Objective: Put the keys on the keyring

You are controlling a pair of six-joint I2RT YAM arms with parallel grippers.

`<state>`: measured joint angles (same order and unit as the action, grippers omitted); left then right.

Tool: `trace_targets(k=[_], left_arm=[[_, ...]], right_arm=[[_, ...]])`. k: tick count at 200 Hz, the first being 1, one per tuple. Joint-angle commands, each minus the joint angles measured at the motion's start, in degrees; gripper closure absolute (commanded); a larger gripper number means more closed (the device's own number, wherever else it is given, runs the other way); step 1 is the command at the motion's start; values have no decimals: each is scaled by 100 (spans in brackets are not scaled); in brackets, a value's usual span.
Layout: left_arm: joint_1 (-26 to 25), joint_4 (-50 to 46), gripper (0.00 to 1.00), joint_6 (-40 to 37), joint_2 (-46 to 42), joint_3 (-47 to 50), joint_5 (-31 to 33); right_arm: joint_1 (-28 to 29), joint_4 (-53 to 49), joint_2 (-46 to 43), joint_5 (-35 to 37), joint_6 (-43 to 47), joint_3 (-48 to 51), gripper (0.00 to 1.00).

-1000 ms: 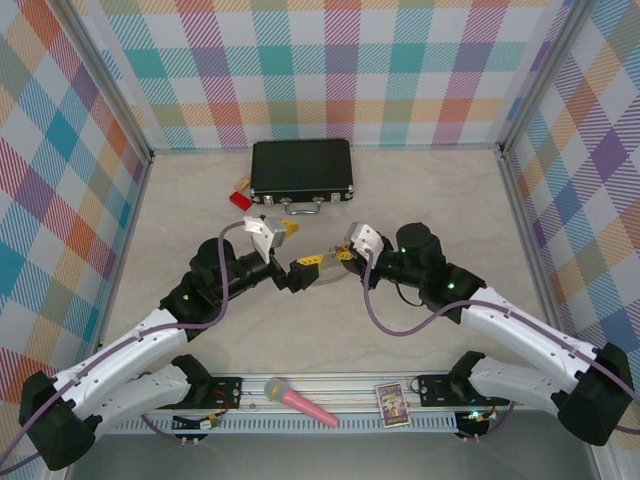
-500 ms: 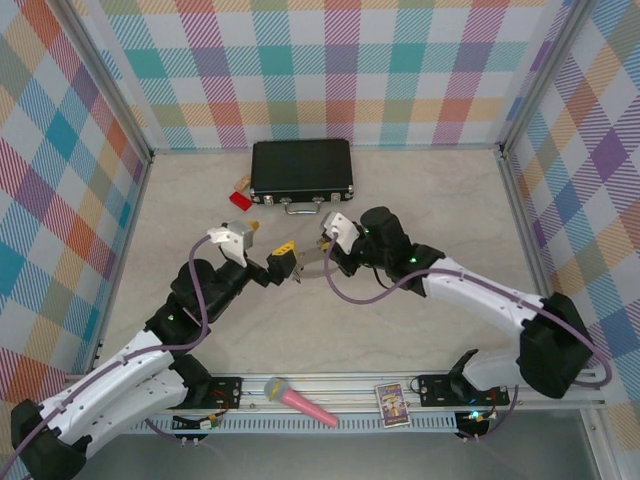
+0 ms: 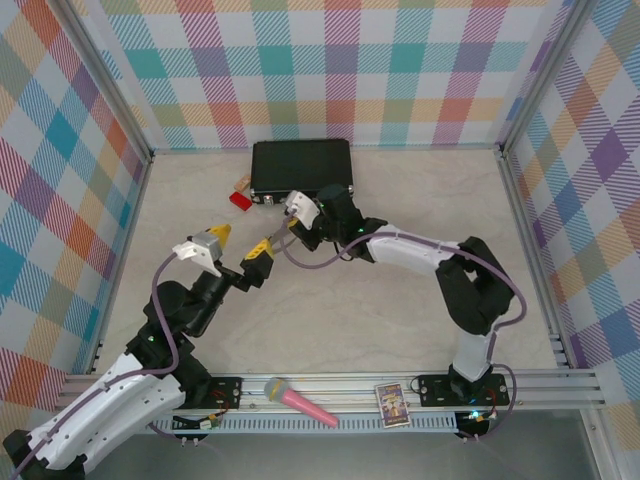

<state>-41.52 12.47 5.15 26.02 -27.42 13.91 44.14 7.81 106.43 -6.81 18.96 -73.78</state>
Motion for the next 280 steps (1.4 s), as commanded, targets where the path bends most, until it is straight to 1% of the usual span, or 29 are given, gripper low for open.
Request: trace_targets(k=[1,15,33,91,133,193,230,263,280], left_arm=[[-6,-144,0,18,-204,88,234],[-14,-230,0,-24,-298,88,266],[-14,-254,0,-40,-369,114,299],[-6,-151,0,-45,-200,114,250],[-9,-139,0,-40,-210,132,177],[-5,-148,0,-40,-192,123,121],[-5,-157,0,-33,-218,157,138],[-1,-114,0,-31,-203,175,165],[-11,-126,0,-27,-207,167,147]], right_arm=[[-37,358,172,-194,98,-424,97],[-41,373,185,-223,60,-326,96],[-37,520,50,-201,7,42,95],[-37,806,-582,-163,-182,1190,93],[-35,849,-851,-54,-193,1723,93],[-46,395,-1031,212,-94,2102,91],[-42,-190,-1092,436,-204,2174,90],[-47,-875,-995,701,-288,2005,89],[-46,-1052,-934,801,-288,1981,89]])
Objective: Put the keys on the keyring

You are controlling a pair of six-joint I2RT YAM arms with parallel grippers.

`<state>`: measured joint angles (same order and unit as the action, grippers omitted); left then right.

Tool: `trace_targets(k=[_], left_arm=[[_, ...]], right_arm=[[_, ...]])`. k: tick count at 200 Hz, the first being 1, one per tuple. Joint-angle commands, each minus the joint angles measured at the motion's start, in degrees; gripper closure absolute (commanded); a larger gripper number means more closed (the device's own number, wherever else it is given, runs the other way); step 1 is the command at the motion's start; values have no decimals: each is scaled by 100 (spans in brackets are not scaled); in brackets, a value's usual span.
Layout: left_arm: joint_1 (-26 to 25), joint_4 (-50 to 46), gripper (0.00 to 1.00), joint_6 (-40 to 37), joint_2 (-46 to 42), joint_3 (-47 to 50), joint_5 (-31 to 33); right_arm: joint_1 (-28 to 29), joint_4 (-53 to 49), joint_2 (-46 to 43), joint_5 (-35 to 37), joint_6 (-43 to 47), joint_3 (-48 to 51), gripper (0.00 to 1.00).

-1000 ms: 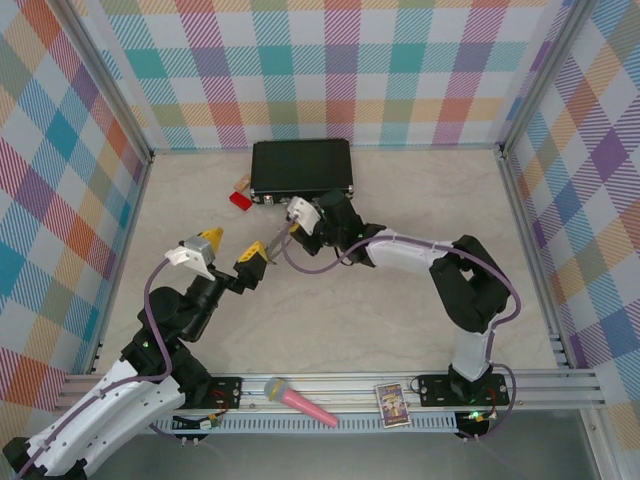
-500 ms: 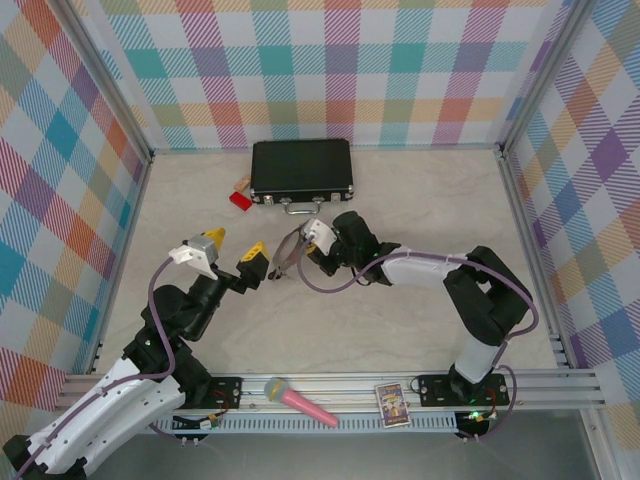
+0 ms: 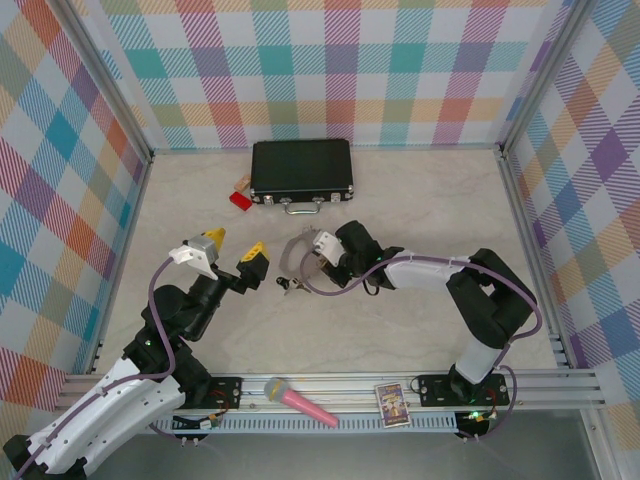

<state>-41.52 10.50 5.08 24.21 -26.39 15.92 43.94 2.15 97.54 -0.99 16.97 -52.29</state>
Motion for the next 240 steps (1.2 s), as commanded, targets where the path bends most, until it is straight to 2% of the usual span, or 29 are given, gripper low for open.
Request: trace_targets(k=[1,97,110,159,169,182,190,218,240], left_arm=[[-4,73,0,-18,-24,64,-54],[-5,57,0,-18,-45,46,-62],[-12,56,0,-18,-56,62,-62],[-9,76,0,-9,-55,82,-81],[-9,57,0,-7,-65,73,-75],[-13,55,0,-8,-63,73,-67],[-11,56,0,-13,-64,81,-71],[-14,62,0,-7,-65,95,-71],[-10,44,0,-8,-74,90,-63]], right_arm=[[-26,-500,-43,225,-89,-167,89],[-26,-1426,138,728,-480,-483,85],[-42,-1433,112,689,-569,-487,77],[-461,-1214,262,-19,-1524,-647,71],[-515,-1216,368,-150,-1689,-717,75],[-581,-1107,460,-582,-1857,-747,93],[-619,-985,508,-775,-2020,-732,98],[-692,-722,692,-1308,-2397,-716,100],[-732,-726,843,-1334,-2551,-706,100]])
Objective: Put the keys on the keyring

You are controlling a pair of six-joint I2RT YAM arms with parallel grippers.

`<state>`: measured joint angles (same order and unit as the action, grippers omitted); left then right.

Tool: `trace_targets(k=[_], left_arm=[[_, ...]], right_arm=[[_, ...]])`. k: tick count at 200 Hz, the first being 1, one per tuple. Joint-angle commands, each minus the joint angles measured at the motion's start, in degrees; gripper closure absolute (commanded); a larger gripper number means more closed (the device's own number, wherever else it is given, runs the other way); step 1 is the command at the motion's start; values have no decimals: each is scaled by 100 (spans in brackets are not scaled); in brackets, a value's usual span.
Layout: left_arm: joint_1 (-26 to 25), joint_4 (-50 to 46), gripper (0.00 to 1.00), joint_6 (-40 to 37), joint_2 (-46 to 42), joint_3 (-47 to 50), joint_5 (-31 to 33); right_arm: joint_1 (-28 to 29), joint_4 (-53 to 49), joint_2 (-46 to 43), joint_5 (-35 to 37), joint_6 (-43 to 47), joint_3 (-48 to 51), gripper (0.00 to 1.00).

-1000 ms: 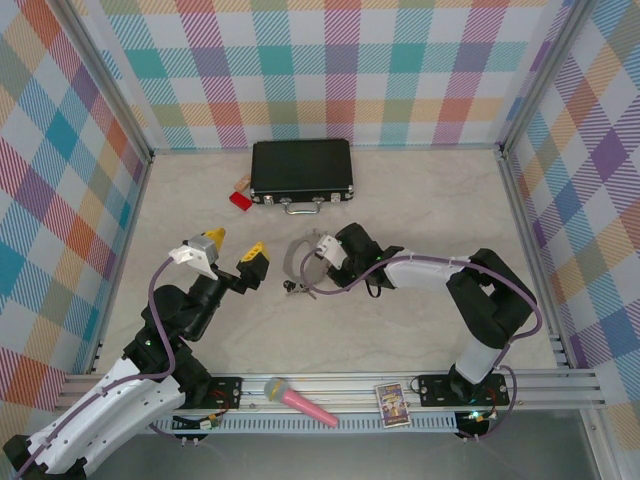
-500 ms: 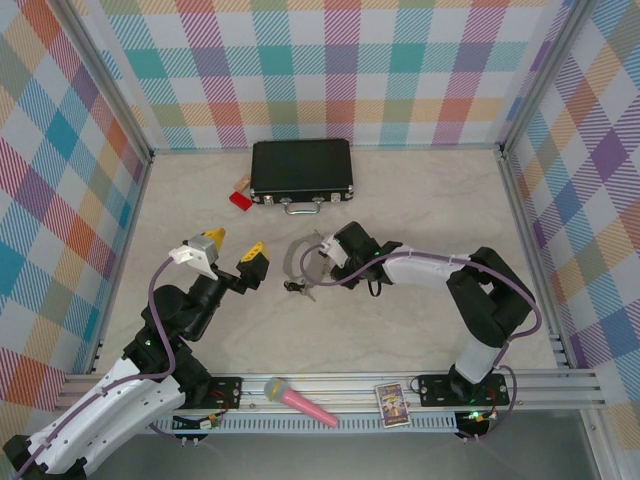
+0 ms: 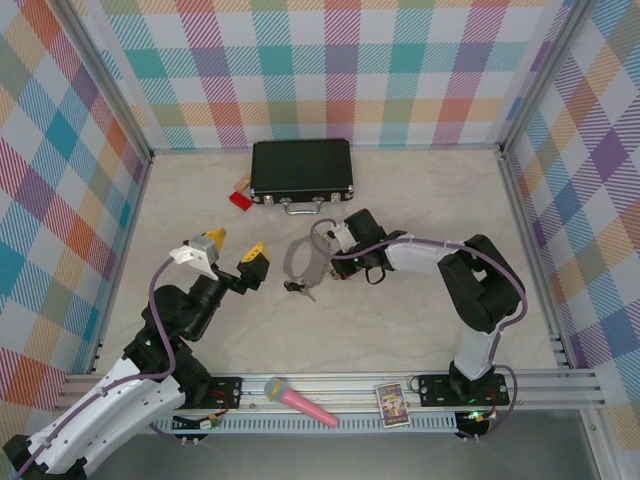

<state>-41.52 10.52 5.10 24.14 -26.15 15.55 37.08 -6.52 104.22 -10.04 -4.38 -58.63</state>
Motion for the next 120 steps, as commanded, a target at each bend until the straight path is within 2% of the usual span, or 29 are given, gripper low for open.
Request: trace_targets(k=[1,120], left_arm=[[-8,44,0,-10,-67,62,-26],[-8,66,0,-11,-14,62,-46]], right_arm=[[-49,147,180,-429,-424,-66,100],[-363,-216,-394,169,-741,816,97]])
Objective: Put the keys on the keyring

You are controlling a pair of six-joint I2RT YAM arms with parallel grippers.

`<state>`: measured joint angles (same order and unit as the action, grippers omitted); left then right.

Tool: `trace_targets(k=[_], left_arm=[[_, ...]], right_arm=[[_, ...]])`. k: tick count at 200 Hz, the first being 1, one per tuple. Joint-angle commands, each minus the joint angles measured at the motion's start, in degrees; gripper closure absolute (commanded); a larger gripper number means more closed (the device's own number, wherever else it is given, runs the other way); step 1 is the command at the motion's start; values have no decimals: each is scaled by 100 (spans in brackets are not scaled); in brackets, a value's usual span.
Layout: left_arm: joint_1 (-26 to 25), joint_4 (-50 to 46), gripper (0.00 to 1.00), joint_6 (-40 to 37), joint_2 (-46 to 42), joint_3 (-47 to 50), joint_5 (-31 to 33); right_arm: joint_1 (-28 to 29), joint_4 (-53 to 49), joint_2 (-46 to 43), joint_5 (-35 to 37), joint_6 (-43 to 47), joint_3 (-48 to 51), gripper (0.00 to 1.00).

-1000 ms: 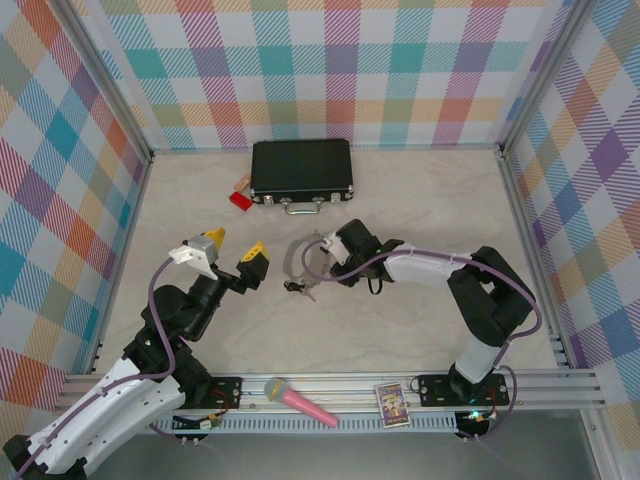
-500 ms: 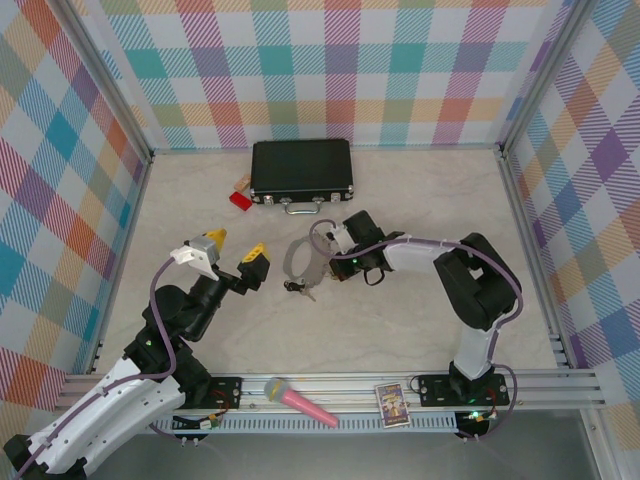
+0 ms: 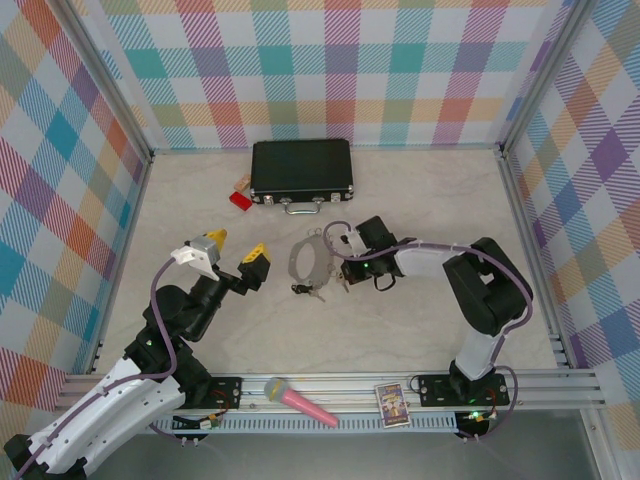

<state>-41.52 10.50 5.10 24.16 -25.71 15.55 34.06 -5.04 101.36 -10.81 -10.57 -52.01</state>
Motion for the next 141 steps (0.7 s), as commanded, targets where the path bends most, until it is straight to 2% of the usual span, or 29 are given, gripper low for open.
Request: trace_targets(k=[1,75,88,141], left_arm=[[-7,67,0,-10,-17,20,-49],[-9,6,0,-1,64,-4,-15],[-14,-19,0,-1,102,-12,-4],[-9,-290,0,41,505,-214,229]], right_arm=[[-60,-366,-108,250,-122,155,97],[-67,-297,-780,329,-171,217,80],[-65,-321,-1009,381,-167,234,79],[-73,-264,-2259,1265,-190,606,70]])
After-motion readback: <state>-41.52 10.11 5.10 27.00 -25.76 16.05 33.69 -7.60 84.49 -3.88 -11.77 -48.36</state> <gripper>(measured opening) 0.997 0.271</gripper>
